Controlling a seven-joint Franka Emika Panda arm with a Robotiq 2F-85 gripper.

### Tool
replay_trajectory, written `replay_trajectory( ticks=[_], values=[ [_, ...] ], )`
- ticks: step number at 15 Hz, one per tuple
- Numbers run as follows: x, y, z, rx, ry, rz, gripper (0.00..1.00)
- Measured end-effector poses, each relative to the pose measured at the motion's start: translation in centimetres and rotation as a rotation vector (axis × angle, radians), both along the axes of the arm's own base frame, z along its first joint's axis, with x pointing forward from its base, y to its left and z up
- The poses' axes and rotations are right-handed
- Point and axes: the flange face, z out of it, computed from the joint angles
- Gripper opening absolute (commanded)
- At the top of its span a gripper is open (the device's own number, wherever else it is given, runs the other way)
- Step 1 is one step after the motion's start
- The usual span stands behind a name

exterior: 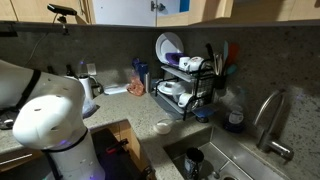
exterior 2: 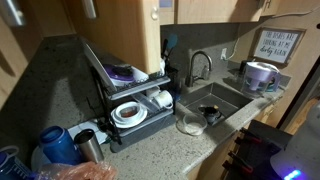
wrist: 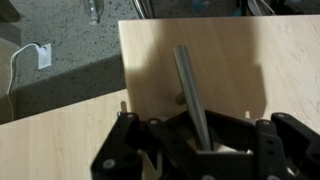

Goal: Open the left door of the cabinet above the faucet

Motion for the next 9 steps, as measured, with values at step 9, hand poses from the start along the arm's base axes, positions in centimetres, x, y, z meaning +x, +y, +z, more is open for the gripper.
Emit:
replay_trajectory(
  ticks=[9],
  values=[
    [0.02,-0.24,0.0,0.006,-0.002,0.003,0.0]
  ],
)
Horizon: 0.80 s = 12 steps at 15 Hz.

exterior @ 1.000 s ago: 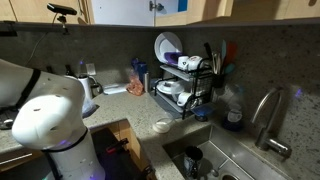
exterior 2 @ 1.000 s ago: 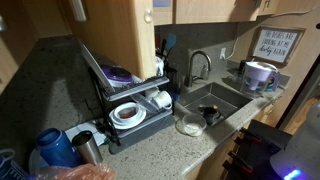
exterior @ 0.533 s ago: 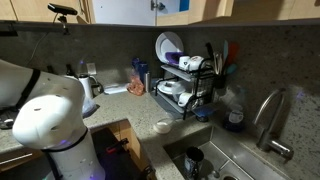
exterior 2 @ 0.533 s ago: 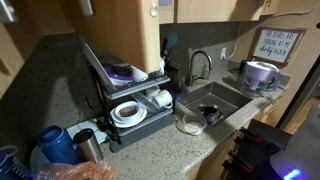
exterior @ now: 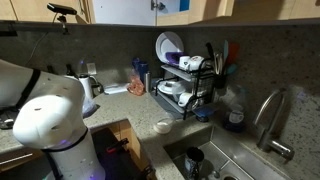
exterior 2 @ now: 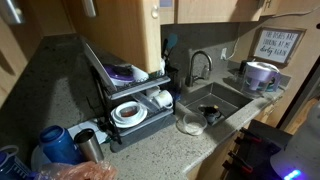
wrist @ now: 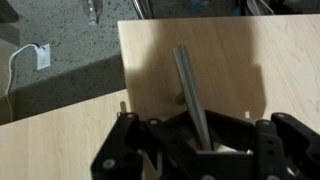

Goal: Open the left door of the cabinet above the faucet

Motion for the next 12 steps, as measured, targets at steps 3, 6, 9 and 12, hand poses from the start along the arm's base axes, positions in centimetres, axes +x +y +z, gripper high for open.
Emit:
replay_trajectory(
  ticks=[3,6,9,12],
  values=[
    [-0.2,-0.1,0.0,0.008,-0.005,0.01,0.0],
    [-0.8,-0.1,0.1,0.029,-0.012,0.037,0.0],
    [-2.0,0.0,0.2,0.05,-0.016,0.078,0.0],
    [-2.6,0.2,0.3,0.069,-0.027,0.083,0.0]
  ],
)
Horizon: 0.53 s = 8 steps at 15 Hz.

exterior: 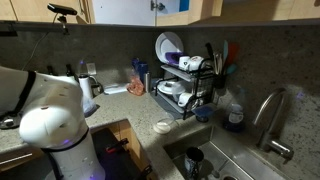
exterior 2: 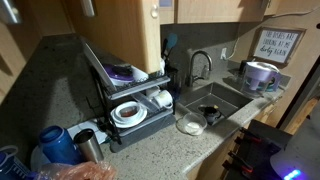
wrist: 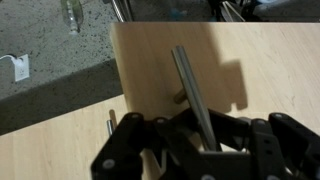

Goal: Open the left door of the cabinet above the faucet

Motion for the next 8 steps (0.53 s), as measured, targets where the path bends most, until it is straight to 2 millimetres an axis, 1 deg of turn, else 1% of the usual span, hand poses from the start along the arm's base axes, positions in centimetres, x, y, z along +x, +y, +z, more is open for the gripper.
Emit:
replay_trajectory(
  ticks=[8],
  values=[
    [-0.57,0.39,0.05,0.024,-0.007,-0.004,0.0]
  ],
)
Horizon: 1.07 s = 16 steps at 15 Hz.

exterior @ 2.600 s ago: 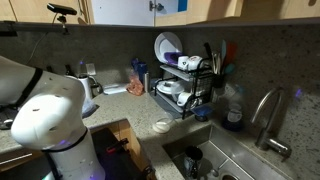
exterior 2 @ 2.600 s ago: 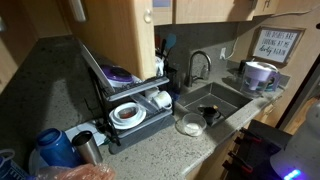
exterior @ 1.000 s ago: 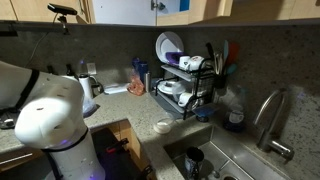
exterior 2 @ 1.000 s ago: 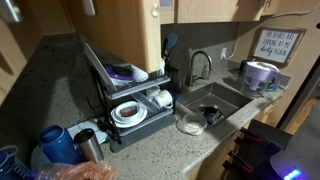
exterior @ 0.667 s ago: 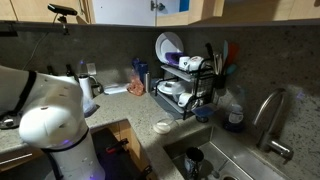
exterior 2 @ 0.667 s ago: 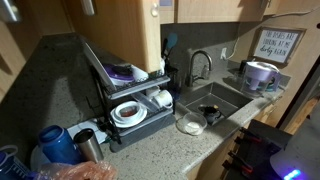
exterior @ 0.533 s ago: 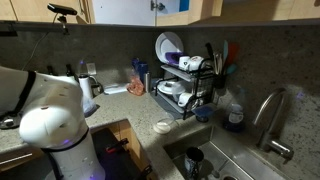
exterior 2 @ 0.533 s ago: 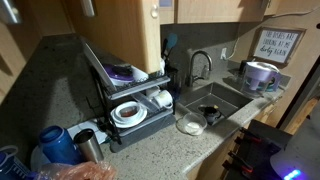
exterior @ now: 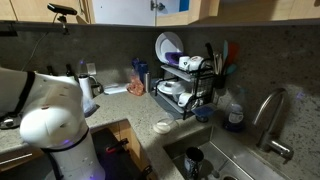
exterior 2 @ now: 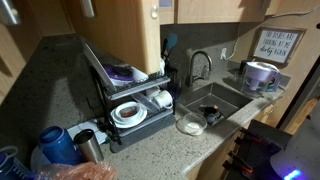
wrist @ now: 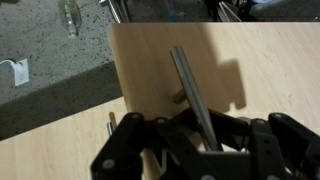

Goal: Open the left door of the cabinet above the faucet

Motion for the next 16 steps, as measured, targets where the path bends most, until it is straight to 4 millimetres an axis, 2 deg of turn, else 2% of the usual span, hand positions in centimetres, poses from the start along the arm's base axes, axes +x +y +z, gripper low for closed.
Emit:
replay_trajectory(
  ticks=[12,13,14,16],
  values=[
    [-1.4,1.7,0.0,0.045,-0.014,-0.04,0.0],
    [-1.5,1.9,0.0,0.047,-0.015,-0.045,0.04],
    [-1.6,2.0,0.0,0.049,-0.014,-0.048,0.26],
    [-2.1,2.4,0.1,0.061,-0.014,-0.039,0.29]
  ],
)
